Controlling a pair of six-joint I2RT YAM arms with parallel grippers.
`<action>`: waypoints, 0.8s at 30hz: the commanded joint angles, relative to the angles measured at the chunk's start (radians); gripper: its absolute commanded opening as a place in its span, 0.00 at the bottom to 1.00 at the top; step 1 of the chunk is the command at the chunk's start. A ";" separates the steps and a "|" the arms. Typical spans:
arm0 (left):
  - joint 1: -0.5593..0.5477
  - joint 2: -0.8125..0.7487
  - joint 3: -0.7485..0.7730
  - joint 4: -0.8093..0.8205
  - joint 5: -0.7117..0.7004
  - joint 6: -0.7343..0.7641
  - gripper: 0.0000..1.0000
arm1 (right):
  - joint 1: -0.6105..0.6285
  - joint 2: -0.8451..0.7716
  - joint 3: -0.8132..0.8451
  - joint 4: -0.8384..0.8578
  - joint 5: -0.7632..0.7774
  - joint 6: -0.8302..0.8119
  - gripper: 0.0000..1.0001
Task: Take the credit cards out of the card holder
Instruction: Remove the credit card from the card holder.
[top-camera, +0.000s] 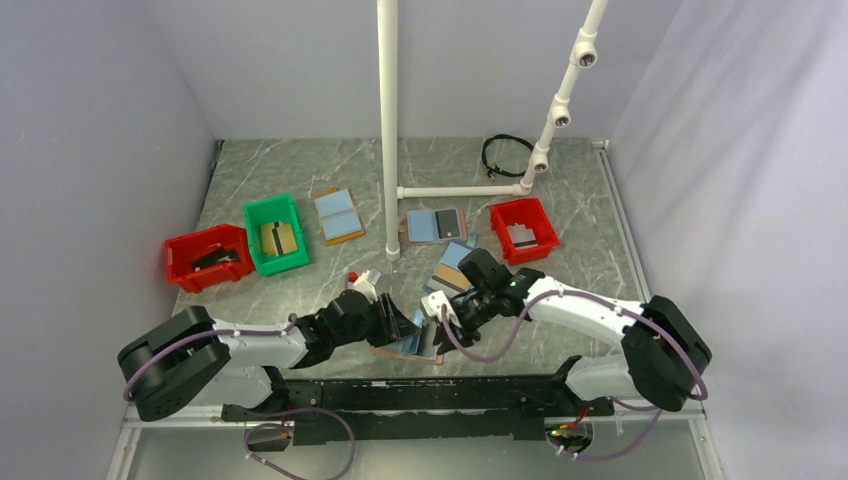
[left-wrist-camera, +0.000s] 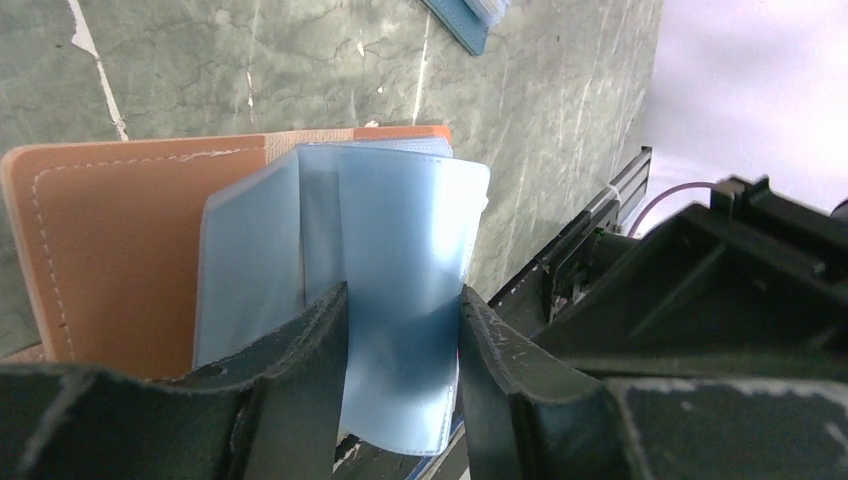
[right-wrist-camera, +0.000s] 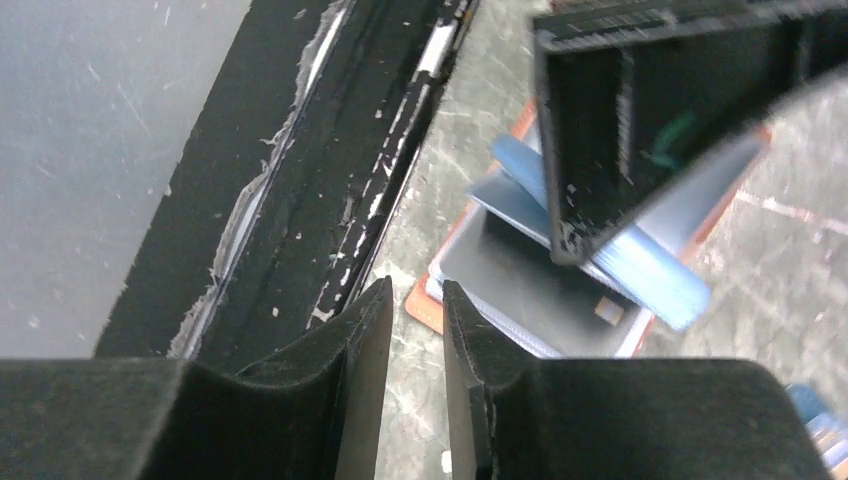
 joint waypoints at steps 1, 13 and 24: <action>0.004 0.039 -0.032 -0.065 0.027 0.003 0.34 | 0.032 -0.052 -0.026 0.055 0.009 -0.278 0.27; 0.005 0.082 -0.044 0.003 0.045 -0.017 0.34 | 0.075 0.044 -0.004 0.135 0.172 -0.163 0.35; 0.008 0.057 -0.059 0.008 0.054 -0.009 0.47 | 0.078 0.110 0.005 0.154 0.235 -0.134 0.34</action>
